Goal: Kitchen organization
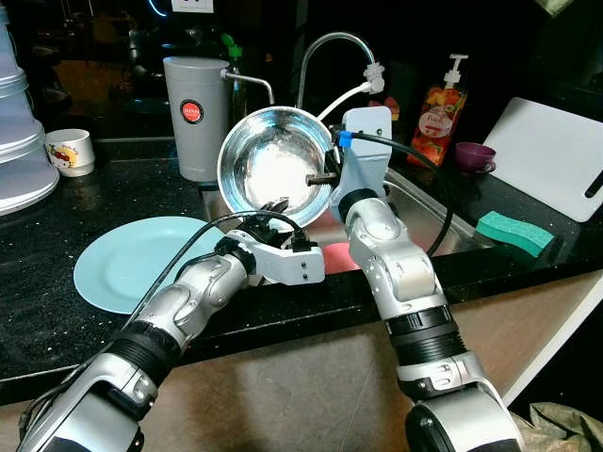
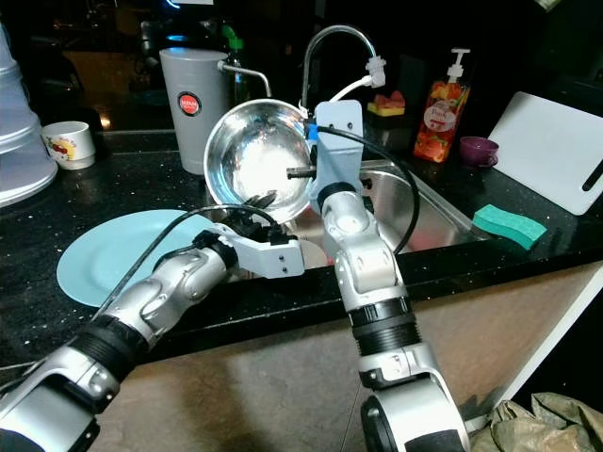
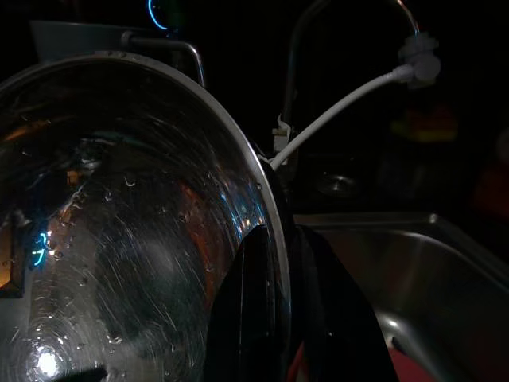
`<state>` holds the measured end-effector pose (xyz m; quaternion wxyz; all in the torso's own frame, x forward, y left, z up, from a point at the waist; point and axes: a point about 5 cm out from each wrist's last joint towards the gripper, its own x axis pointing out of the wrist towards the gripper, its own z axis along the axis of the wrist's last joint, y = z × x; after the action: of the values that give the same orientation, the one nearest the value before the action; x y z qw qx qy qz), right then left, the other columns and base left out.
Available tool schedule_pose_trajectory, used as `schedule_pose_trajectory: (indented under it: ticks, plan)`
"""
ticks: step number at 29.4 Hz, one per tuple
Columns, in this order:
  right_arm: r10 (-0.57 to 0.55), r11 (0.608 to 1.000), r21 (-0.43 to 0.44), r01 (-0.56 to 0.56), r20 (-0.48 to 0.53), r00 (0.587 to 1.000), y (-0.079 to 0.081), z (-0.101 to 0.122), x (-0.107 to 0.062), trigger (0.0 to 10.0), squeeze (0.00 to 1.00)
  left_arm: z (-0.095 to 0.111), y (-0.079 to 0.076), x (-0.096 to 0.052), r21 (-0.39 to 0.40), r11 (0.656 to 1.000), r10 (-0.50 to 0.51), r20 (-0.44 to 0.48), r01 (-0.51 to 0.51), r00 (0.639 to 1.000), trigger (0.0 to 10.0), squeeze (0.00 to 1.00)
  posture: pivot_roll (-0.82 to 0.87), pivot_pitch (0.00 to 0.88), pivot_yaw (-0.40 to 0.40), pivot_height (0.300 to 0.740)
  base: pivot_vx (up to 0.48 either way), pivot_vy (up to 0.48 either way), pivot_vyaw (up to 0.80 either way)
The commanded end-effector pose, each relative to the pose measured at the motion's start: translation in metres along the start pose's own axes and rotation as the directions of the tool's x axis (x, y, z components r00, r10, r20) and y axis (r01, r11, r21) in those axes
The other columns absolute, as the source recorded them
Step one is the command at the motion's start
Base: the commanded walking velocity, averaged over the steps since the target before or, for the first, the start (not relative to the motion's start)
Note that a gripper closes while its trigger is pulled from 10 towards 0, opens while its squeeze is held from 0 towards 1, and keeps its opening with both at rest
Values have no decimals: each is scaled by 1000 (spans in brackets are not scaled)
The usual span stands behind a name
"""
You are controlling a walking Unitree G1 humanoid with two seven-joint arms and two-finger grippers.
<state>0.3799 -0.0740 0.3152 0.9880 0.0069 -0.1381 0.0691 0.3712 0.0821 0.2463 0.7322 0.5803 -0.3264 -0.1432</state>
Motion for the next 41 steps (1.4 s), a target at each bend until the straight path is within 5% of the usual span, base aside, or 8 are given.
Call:
schedule_pose_trajectory:
  ticks: [1, 3, 4, 24, 26, 33, 35, 41]
  plan:
    - [-34, 999, 19, 35, -49, 998, -8, -14, -1, 0, 0, 13, 17, 3, -63, 993, 101, 62, -98, 993, 10000, 0, 86, 67, -99, 740, 0, 0, 0]
    - [-34, 999, 19, 35, -49, 998, -8, -14, -1, 0, 0, 13, 17, 3, -63, 993, 101, 62, -98, 993, 10000, 0, 86, 67, -99, 740, 0, 0, 0]
    - [-55, 997, 59, 58, -58, 997, -13, -18, 0, 10000, 0, 20, 21, -1, -122, 984, 142, 84, -131, 986, 10000, 0, 92, 68, -104, 740, 0, 0, 0]
    - [-262, 956, 87, 279, -169, 950, -72, -61, -5, 10000, 0, 27, 36, -48, -331, 939, 105, 34, -88, 994, 10000, 0, 131, 81, -117, 740, 0, 0, 0]
    - [-262, 958, 65, 279, -199, 944, -71, -74, -8, 10000, 0, 16, 32, -56, -274, 960, 53, -19, -56, 998, 10000, 1000, 136, 85, -119, 740, 0, 0, 0]
    - [-253, 960, 59, 274, -238, 938, -67, -90, -11, 10000, 0, 10, 31, -62, -307, 950, 27, -75, -49, 997, 10000, 1000, 138, 86, -118, 740, 0, 0, 0]
    - [-244, 963, 56, 265, -248, 938, -64, -95, -11, 10000, 0, 8, 37, -62, -360, 928, 64, -113, -101, 992, 10000, 0, 126, 82, -115, 740, 0, 0, 0]
    - [-193, 976, 51, 213, -263, 945, -54, -104, -11, 10000, 0, 2, 58, -59, -526, 812, 181, -185, -253, 966, 10000, 0, 118, 81, -106, 740, 0, 0, 0]
